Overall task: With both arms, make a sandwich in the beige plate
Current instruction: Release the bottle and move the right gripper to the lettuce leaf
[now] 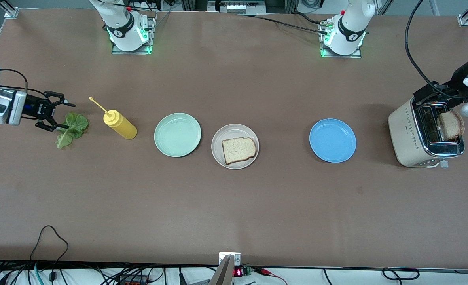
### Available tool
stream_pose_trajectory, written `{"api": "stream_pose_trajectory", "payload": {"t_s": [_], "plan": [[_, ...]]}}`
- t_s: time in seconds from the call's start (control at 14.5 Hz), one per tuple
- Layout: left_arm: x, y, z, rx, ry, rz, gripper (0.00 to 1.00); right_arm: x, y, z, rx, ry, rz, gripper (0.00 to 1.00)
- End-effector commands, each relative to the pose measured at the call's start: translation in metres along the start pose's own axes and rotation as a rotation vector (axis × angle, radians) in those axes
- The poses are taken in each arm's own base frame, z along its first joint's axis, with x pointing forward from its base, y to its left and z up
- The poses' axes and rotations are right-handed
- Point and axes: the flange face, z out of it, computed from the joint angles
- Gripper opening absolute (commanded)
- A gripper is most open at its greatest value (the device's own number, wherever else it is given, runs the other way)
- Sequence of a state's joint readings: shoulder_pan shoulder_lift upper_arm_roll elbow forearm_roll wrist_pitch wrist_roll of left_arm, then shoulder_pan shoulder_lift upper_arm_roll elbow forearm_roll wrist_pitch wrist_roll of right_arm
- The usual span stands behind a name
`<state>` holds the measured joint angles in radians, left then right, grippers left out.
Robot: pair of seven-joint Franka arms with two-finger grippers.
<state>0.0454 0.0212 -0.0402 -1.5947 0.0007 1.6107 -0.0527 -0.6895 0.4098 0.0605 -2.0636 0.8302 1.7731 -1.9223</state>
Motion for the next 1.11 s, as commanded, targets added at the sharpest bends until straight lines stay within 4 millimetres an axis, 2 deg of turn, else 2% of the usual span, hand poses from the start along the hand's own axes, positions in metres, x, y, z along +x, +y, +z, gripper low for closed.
{"api": "stream_pose_trajectory", "payload": {"t_s": [0.0,0.07,0.41,0.55,0.76,1.04], "plan": [[0.0,-0.001,-0.002,0.007,0.009,0.011,1.0,0.028,0.004,-0.016,-0.051,-0.054,0.139,1.0],[0.0,-0.001,-0.002,0.007,0.007,0.011,1.0,0.032,0.004,-0.02,-0.072,-0.076,0.201,1.0],[0.0,-0.001,-0.002,0.005,0.005,0.011,1.0,0.083,0.005,-0.014,-0.189,-0.109,0.415,1.0],[-0.001,-0.001,-0.002,0.007,0.002,0.011,1.0,0.097,0.002,-0.01,-0.228,-0.15,0.537,1.0],[-0.001,-0.001,0.0,0.005,-0.001,0.011,1.0,0.12,0.0,-0.008,-0.365,-0.237,0.648,1.0],[-0.002,-0.002,0.002,0.006,-0.005,0.007,1.0,0.126,0.004,-0.004,-0.568,-0.353,0.85,1.0]]}}
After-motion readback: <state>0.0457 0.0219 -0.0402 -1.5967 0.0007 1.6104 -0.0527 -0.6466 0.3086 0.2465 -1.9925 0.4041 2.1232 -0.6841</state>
